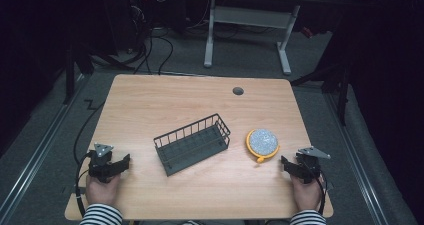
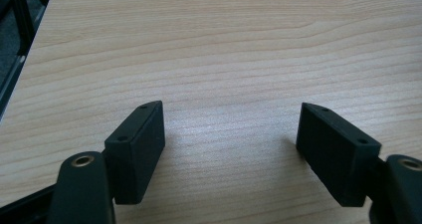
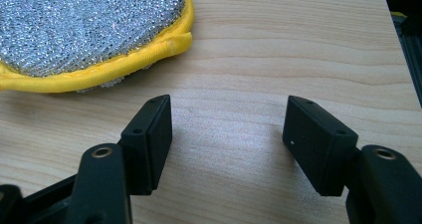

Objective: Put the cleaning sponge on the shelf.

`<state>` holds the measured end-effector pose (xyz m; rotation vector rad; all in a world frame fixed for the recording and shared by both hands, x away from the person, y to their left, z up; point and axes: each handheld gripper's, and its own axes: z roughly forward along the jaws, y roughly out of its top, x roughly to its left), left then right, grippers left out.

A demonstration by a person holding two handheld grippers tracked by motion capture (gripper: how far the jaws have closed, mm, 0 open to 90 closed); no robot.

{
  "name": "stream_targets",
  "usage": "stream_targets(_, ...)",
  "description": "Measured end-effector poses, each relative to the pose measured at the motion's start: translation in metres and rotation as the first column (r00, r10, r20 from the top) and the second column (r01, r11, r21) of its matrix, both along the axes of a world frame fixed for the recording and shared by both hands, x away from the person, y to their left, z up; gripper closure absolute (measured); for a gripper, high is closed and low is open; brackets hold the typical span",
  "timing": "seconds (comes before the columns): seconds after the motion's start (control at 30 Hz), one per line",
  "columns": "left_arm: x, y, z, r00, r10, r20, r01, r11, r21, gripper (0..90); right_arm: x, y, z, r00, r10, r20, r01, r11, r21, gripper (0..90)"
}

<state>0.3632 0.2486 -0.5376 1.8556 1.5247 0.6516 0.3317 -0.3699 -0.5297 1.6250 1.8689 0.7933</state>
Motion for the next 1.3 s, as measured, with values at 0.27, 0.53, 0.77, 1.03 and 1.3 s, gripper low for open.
stream_targets(0.27,0.000,-0.001,0.000,1.0000,-0.006,-0.002,0.006,1.0000,0.002,27.1,0.000,0.000,0.000,1.0000,0.004,0.002,-0.004,1.000,-0.003,36.4)
stream_targets(0.53,0.000,-0.001,0.000,0.9999,-0.014,-0.004,0.014,0.9999,-0.002,25.5,0.000,0.000,0.000,1.0000,0.004,0.002,-0.004,1.000,-0.004,36.2)
stream_targets(0.77,0.003,-0.002,0.005,0.9993,-0.015,-0.035,0.014,0.9999,-0.007,28.3,0.000,0.000,0.000,1.0000,0.005,0.002,-0.005,1.000,-0.003,36.0)
stream_targets(1.03,0.000,-0.010,0.020,0.9976,-0.064,-0.027,0.063,0.9967,-0.051,32.4,0.000,0.000,0.000,1.0000,0.003,0.001,-0.003,1.000,-0.002,36.1)
stream_targets(1.3,-0.007,-0.020,0.045,0.9936,-0.113,0.000,0.113,0.9904,-0.080,28.9,0.000,0.000,0.000,1.0000,0.003,0.001,-0.003,1.000,-0.002,36.0)
